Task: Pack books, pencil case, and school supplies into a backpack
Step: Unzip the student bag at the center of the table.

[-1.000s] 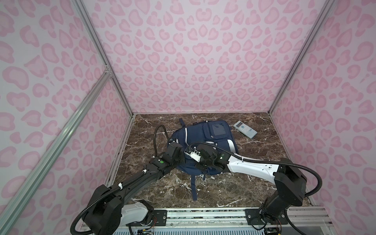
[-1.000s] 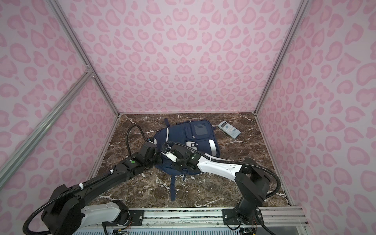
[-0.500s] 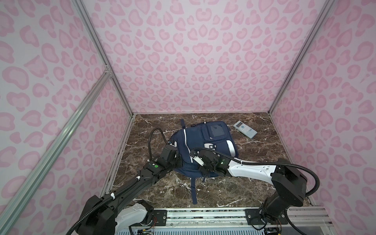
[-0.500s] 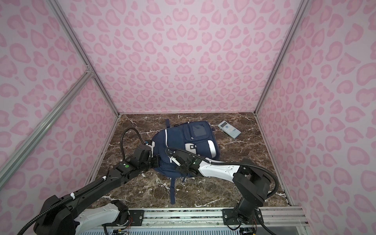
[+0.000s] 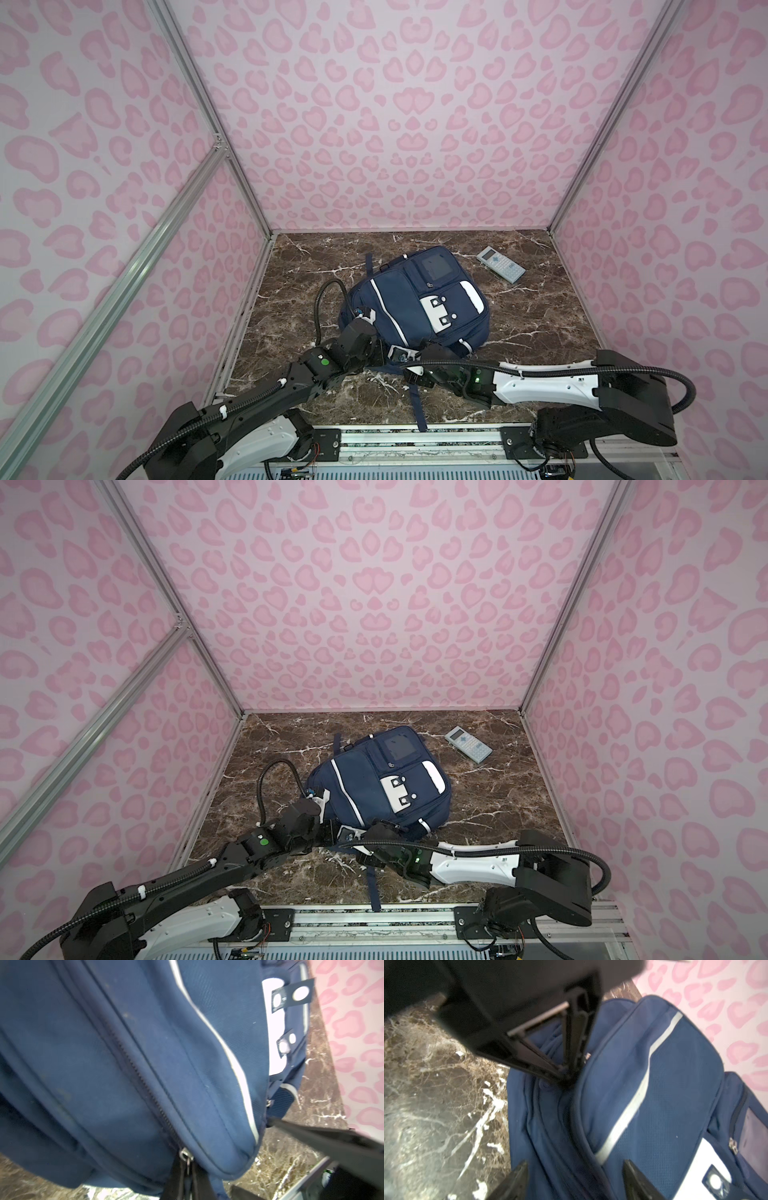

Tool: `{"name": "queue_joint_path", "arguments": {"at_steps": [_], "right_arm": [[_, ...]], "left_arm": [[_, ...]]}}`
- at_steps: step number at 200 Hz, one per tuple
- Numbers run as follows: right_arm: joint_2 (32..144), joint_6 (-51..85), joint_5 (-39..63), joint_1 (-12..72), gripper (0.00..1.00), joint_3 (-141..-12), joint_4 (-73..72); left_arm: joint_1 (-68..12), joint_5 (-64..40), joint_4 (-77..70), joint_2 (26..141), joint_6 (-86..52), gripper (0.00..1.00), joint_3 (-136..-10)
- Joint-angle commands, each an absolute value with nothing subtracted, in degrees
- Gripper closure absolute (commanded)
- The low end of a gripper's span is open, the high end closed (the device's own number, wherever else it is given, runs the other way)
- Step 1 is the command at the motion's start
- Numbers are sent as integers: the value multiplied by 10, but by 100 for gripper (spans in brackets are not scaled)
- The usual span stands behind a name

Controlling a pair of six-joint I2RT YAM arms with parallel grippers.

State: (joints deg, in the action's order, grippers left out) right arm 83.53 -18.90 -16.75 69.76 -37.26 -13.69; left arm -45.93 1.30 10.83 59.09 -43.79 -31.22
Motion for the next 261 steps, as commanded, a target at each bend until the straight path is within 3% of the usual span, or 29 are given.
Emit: {"name": "queue_joint_path", "arguments": {"at_steps": [1,11,20,26,40,54,84,123,148,179,201,213,224,243,261], "right_arm": [[876,-218,-242,709,34,-385,-243],[898,-218,-255,713,38,-395,-265],[916,-215,-258,715,47,-397,-284],[926,-212,-259,715,55,-400,-289],[941,-210,-268,719,86,-411,-262],[938,-199,-265,722,100,-409,-226],[910,-175,-212,722,100,-385,-137],[904,-182,-214,718,100,-420,12],[877,-202,-199,684,100,-399,20],[837,-176,-209,614,100,-404,64],[820,-173,-308,604,100,-389,33],[819,-150,-371,604,88,-397,44],[807,-129,-366,605,75,-398,58],[755,-101,-270,607,48,-367,26],[723,-118,-185,618,38,-356,-4]], "left_arm": [[-461,-3,111,584,-447,97,-318],[-461,-5,111,583,-449,97,-315],[-461,-5,114,584,-448,97,-314],[-461,-2,118,584,-447,97,-314],[-458,17,138,581,-441,97,-319],[-443,25,146,572,-433,97,-323],[-389,20,158,564,-405,97,-354],[-253,11,133,625,-357,97,-403],[-247,99,159,619,-347,97,-414],[-248,60,149,551,-383,97,-329],[-272,26,144,492,-422,97,-258],[-310,28,147,465,-441,97,-237],[-342,26,150,461,-454,97,-236],[-398,23,146,472,-462,97,-254],[-430,26,148,487,-463,97,-280]]}}
